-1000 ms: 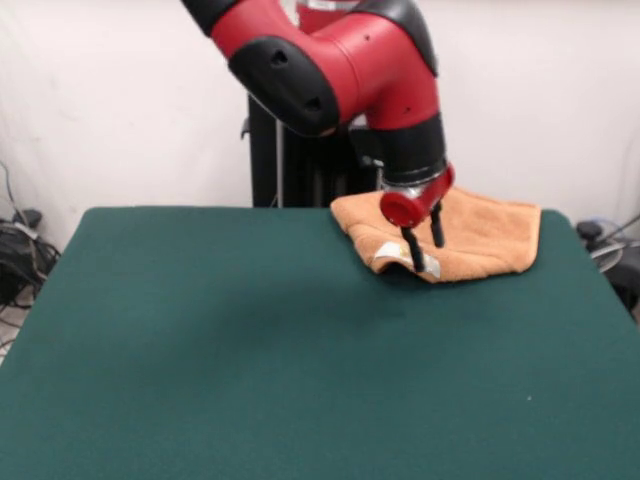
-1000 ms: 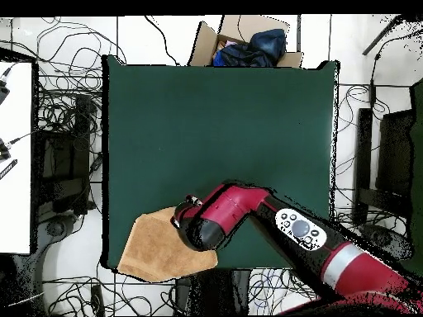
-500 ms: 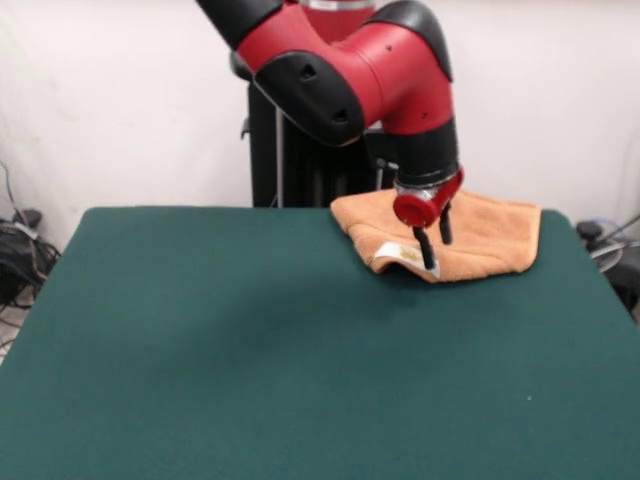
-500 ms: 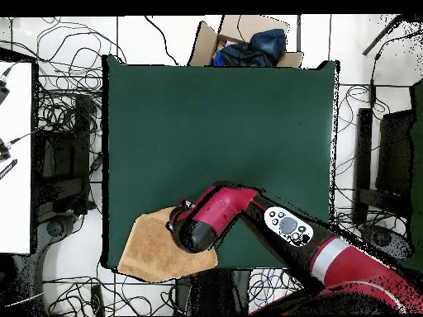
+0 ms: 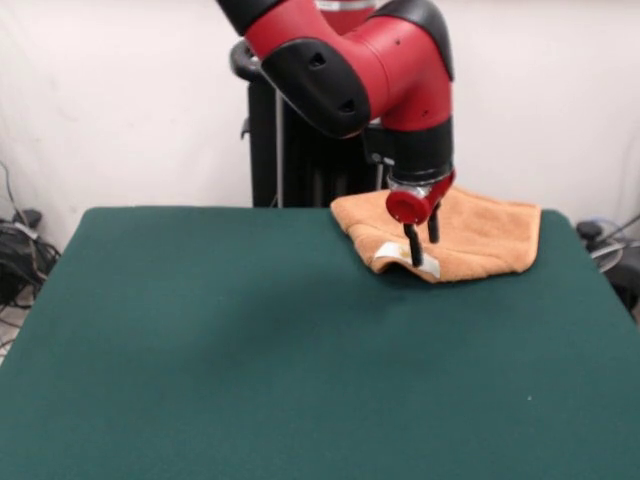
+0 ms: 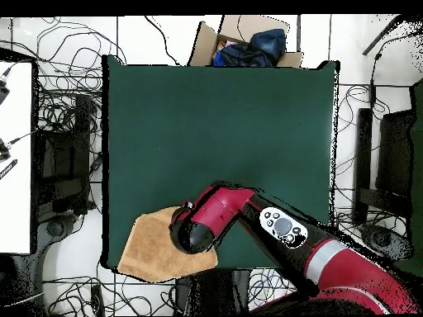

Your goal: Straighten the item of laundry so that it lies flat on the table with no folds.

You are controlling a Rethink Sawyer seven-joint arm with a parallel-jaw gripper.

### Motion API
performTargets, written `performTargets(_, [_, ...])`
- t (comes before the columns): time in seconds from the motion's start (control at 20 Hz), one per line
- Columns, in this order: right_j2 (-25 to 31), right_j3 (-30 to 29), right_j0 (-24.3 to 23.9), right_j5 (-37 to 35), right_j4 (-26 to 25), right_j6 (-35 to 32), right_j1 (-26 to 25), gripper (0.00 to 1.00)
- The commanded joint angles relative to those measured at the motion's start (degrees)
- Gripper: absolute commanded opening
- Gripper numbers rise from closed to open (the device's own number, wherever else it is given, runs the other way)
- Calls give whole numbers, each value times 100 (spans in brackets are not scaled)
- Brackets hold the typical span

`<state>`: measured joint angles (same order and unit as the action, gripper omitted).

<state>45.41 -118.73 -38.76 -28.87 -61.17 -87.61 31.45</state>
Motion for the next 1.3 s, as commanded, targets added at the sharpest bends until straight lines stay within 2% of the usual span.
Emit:
performTargets(0.05, [-454,737,133,-319,-183,243,-15,100])
performTargets(0.65, [-761,874,287,-425,-356,179,-76,100])
performTargets(0.95, [-1059,1037,402,-525,-457,307,-329,100])
performTargets(1.1, [-1233,1160,463,-754,-413,470,-563,100])
performTargets(1.3, [-1315,1204,442,-718,-338,606,-753,100])
